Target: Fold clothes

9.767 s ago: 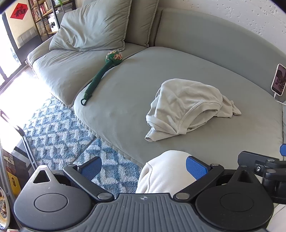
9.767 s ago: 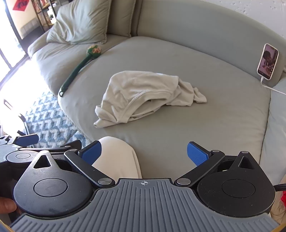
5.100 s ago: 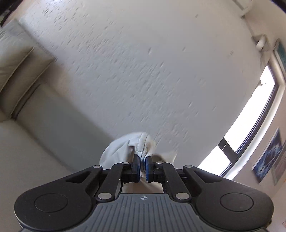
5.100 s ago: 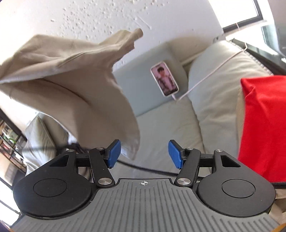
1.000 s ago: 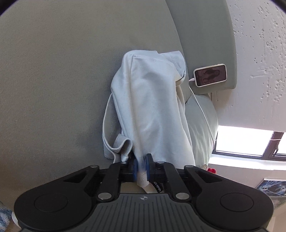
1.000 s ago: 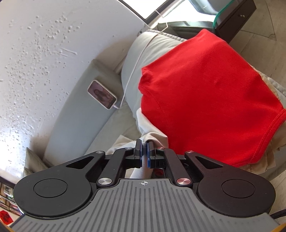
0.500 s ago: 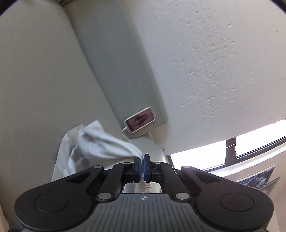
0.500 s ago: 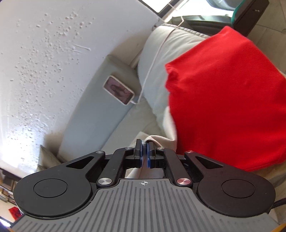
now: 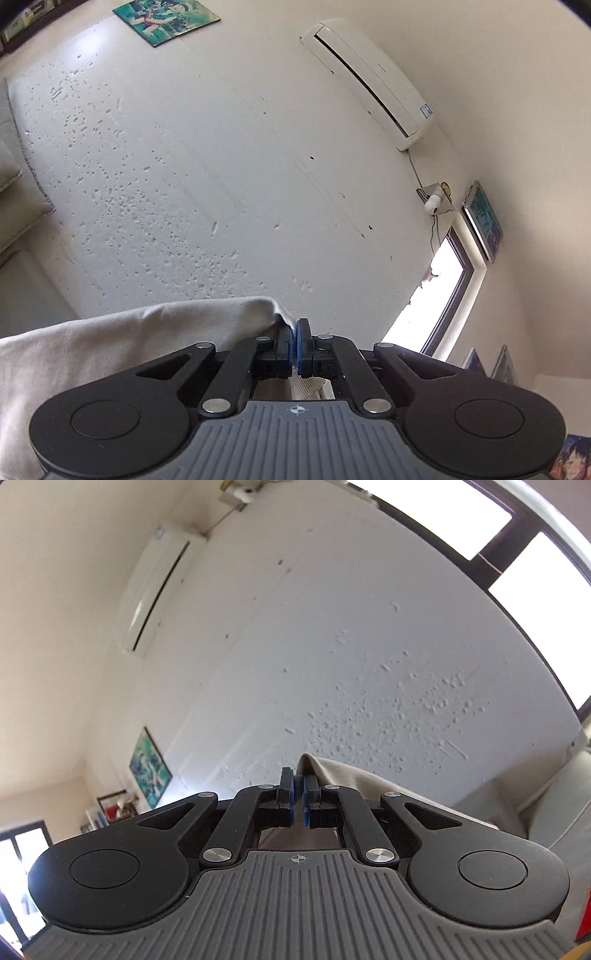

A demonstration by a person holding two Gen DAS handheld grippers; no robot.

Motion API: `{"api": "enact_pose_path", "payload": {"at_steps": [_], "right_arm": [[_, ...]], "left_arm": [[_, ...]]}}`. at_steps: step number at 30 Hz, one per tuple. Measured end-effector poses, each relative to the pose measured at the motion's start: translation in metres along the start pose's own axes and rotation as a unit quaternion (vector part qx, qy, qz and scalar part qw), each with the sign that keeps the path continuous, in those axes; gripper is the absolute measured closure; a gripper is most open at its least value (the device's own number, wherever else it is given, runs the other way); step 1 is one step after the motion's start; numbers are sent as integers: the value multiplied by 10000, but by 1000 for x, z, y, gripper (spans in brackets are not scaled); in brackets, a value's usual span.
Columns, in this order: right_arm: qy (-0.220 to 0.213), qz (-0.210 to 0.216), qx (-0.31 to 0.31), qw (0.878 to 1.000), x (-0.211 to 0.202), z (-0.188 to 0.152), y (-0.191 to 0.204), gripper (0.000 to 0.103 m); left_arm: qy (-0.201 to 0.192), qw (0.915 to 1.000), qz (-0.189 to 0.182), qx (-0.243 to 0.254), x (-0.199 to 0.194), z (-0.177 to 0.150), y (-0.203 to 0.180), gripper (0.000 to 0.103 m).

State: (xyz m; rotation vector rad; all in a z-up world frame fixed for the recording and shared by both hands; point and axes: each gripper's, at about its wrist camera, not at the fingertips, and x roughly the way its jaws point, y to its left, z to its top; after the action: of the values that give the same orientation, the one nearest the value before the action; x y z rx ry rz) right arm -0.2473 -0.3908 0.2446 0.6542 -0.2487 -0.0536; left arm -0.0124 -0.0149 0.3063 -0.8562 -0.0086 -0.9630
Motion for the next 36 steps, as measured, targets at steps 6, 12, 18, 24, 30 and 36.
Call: {"api": "enact_pose_path", "payload": {"at_steps": [6,12,18,24,30,36], "right_arm": [[-48,134,-58,9999,-5,11,15,99],[1381,-1056,677,9825,88,-31,-67,99],[1543,-1529,438,9751,190,-47,-102,99],[526,-790,-362,9948,174,6,-35,99],[1493,-1380,-371,9784,140,-62,-83,99],[2815,-2367,732,9270,102,-192,-196,99]], "left_arm": [[729,9945,711,254,16,2,22,103],[2192,9534,2021,-465,83,-24,141,103],[1451,9744,1541,752,120,17,112,103],[1041,9742,959,1761,97,20,67,103],[2339,9439,1889,1369,66,-68,147,103],[3398,8753,3438,-104,-10,-172,265,103]]}}
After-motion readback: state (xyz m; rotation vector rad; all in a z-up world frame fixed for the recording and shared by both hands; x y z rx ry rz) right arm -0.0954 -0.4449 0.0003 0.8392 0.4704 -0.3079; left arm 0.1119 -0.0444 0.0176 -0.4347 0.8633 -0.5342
